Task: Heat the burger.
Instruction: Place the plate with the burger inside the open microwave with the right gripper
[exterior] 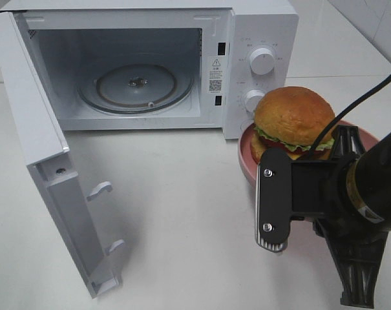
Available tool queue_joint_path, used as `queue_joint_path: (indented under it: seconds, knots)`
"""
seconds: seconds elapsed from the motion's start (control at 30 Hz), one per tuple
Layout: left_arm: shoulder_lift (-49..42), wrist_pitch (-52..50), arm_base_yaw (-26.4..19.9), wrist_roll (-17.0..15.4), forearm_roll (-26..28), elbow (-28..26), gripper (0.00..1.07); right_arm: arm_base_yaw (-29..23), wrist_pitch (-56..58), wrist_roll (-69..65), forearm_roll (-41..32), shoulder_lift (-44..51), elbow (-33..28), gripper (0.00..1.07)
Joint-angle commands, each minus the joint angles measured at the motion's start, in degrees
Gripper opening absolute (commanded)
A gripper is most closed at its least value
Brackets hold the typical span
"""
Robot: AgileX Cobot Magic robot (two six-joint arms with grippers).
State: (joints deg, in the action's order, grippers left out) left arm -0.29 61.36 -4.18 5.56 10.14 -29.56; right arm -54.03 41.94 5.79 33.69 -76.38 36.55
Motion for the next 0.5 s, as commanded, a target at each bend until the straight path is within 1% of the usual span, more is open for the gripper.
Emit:
queue_joint_path:
  seconds: [0.03, 0.37, 0.5]
  knots:
    - [-1.03, 0.00, -0.06, -0.29, 0.29, 0.06, 0.98, -0.17, -2.41, 6.02, 3.09, 0.57, -0.34, 0.00]
    - [-1.03, 0.00, -0.06, -0.29, 0.29, 0.06, 0.98, -0.17, -5.44, 14.90, 3.27, 0.57, -0.34, 0.00]
    - [-1.03, 0.00, -0.06, -0.29, 0.29, 0.06, 0.98, -0.17, -8.14, 21.89, 3.27, 0.57, -0.34, 0.00]
